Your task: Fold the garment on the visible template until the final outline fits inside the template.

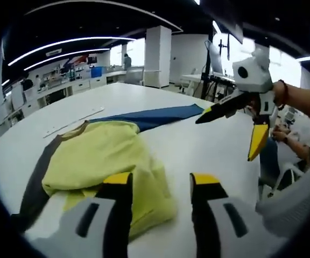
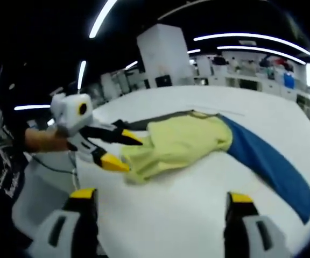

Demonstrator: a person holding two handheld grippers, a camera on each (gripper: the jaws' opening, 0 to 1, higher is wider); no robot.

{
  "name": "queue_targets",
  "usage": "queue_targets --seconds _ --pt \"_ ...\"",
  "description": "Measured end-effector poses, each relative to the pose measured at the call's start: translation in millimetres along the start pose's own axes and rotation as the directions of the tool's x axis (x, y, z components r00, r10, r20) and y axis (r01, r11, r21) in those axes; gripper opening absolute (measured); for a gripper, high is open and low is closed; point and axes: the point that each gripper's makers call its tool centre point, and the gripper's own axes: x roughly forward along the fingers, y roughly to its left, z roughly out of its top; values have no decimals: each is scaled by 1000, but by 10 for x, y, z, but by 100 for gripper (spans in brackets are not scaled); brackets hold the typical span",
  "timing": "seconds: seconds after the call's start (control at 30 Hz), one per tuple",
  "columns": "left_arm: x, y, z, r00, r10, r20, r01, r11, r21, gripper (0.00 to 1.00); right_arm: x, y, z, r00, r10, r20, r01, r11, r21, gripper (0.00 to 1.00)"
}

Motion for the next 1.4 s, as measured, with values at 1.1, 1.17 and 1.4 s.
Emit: queue_targets --seconds 1.1,1.17,1.4 --pt "362 300 -392 958 137 -253 -126 990 57 11 -10 -17 -164 999 -53 -3 53 998 46 95" --pt "310 300 -390 963 106 -249 -119 992 -36 8 -14 -30 -183 998 -58 -10 58 997 47 94" --pt "187 371 -270 974 50 -221 -76 990 -114 4 -37 -20 -170 999 -54 -7 54 998 41 94"
